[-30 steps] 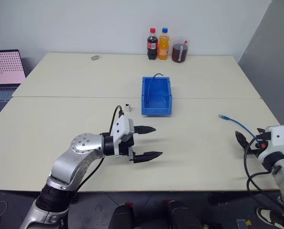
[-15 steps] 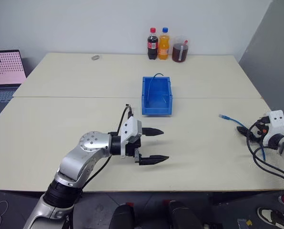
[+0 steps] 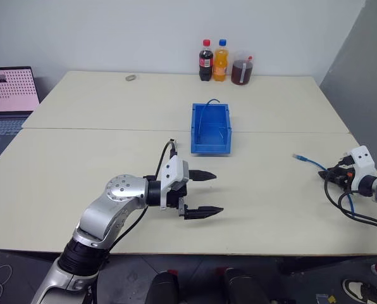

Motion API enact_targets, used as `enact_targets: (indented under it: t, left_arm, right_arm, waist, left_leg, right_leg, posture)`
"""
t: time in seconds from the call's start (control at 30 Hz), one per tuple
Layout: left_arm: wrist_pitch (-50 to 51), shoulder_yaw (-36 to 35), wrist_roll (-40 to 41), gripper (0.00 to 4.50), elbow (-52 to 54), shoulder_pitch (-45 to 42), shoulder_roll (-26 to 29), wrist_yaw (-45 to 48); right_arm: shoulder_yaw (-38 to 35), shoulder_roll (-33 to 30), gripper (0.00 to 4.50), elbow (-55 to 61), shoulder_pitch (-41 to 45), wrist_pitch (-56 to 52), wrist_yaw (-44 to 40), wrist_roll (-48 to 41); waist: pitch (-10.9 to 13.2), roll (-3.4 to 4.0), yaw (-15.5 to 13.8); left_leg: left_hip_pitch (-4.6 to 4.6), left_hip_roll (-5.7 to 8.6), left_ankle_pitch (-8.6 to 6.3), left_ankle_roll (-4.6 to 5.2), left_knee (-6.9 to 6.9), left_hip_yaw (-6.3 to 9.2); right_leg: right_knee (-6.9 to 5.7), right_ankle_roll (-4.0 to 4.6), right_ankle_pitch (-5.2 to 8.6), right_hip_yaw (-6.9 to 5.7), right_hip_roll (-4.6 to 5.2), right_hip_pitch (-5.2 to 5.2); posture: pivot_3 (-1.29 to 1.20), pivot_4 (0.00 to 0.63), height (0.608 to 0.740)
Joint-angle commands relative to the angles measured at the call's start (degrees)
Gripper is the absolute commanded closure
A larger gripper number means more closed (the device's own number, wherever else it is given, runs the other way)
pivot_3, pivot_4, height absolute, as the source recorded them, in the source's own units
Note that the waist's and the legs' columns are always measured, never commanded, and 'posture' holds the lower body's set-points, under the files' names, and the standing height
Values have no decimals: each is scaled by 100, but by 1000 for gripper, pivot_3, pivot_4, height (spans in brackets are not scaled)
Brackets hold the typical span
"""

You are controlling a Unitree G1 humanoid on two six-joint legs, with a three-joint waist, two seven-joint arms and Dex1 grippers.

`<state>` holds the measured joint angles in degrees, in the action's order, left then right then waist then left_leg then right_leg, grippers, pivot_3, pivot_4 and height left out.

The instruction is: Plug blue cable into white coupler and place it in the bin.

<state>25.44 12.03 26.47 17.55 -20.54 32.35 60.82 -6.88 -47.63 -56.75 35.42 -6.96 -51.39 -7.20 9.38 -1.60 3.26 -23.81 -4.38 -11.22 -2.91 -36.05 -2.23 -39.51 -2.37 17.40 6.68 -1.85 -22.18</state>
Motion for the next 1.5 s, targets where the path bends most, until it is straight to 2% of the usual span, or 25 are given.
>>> enact_targets:
  t: [0.03,0.13,0.2,0.37,0.47,0.57,0.67,0.87,1.03,1.17,1.27,1.4,1.43,1.47,1.5]
  left_arm:
    - [-173,-67,-26,0,83,6,29,49]
    - [-219,-107,-49,0,44,63,59,44]
    - [-238,-203,-48,0,16,194,116,3]
    - [-410,-650,-150,0,-201,934,598,35]
    - [-630,-986,-286,0,-561,1395,910,67]
    - [-826,-1246,-338,0,-935,1594,1056,34]
    - [-877,-1474,-294,0,-1232,1575,1077,-6]
    - [-983,-1693,-353,0,-1510,1502,1117,-19]
    - [-1011,-1747,-397,0,-1527,1555,1097,-51]
    - [-998,-1756,-413,0,-1555,1538,1045,-108]
    - [-960,-1720,-398,0,-1573,1541,1033,-85]
    - [-988,-1592,-450,0,-1644,1402,950,-84]
    - [-997,-1556,-470,0,-1689,1333,929,-75]
    - [-1020,-1505,-503,0,-1757,1236,894,-64]
    - [-1058,-1439,-548,0,-1843,1122,852,-45]
  right_arm:
    - [66,-171,3788,-137,85,194,-167,174]
    - [141,-207,4480,-43,166,369,-427,239]
    - [245,-247,4480,344,110,536,-774,247]
    - [517,-287,4480,3212,-783,317,-1482,-90]
    - [848,-70,4480,4806,-1186,16,-1502,-138]
    - [1349,342,4480,5547,-1085,-108,-1261,122]
    - [1953,995,4480,5603,-652,-168,-1002,470]
    - [2916,2246,4480,4471,289,71,-574,1210]
    - [3190,2553,4480,3837,536,364,-517,1494]
    - [3253,2590,3686,3623,522,555,-529,1602]
    - [3222,2563,2887,3645,505,597,-545,1585]
    - [3132,2384,1830,4151,358,313,-869,1334]
    - [3078,2330,1725,4383,295,138,-983,1204]
    - [2999,2263,1387,4705,206,-144,-1124,1015]
    - [2908,2189,1242,5066,99,-473,-1247,805]
  waist:
    - [0,0,0]
    - [0,0,3]
    - [3,4,7]
    - [10,18,61]
    - [13,22,91]
    - [16,23,119]
    - [19,18,128]
    - [29,0,99]
    - [31,-2,-3]
    - [30,-2,-23]
    - [30,-2,-11]
    - [30,-2,-10]
    - [30,-2,-17]
    - [31,-2,-35]
    - [31,-3,-54]
  left_leg:
    - [0,0,0,0,0,0]
    - [0,0,0,0,0,0]
    - [0,0,0,0,0,0]
    - [1,-8,0,1,10,0]
    - [-1,-13,-1,1,14,8]
    - [2,-17,-1,0,13,17]
    - [-2,-16,-1,-1,9,21]
    - [-8,-14,0,-2,6,24]
    - [-16,-17,-1,-3,9,33]
    - [-20,-19,-2,-4,16,43]
    - [-19,-20,-2,-4,17,50]
    - [-19,-20,-2,-5,17,54]
    - [-18,-20,-2,-4,16,55]
    - [-19,-19,-2,-4,16,56]
    - [-19,-19,-2,-5,16,56]
  right_leg:
    - [2,-1,-1,0,1,1]
    - [3,-2,-2,1,1,2]
    - [3,-2,-2,1,1,2]
    - [0,5,3,4,-4,-7]
    - [-3,13,8,-5,-6,-11]
    - [-14,20,12,-14,-7,-11]
    - [-22,21,13,-30,-1,-14]
    - [-40,28,16,-43,2,-22]
    - [-40,63,28,-66,3,-24]
    - [-43,93,27,-83,3,-25]
    - [-46,96,29,-91,2,-23]
    - [-47,95,30,-95,2,-20]
    - [-47,96,30,-96,2,-20]
    - [-47,96,30,-97,2,-19]
    - [-47,95,31,-98,2,-19]
  posture:
    - [0,150,740]
    - [0,150,740]
    - [0,150,740]
    - [0,150,740]
    - [0,150,740]
    - [0,150,740]
    - [0,150,740]
    - [0,150,740]
    - [0,150,740]
    - [0,150,740]
    - [0,150,740]
    - [0,150,740]
    - [0,150,740]
    - [0,150,740]
    - [0,150,740]
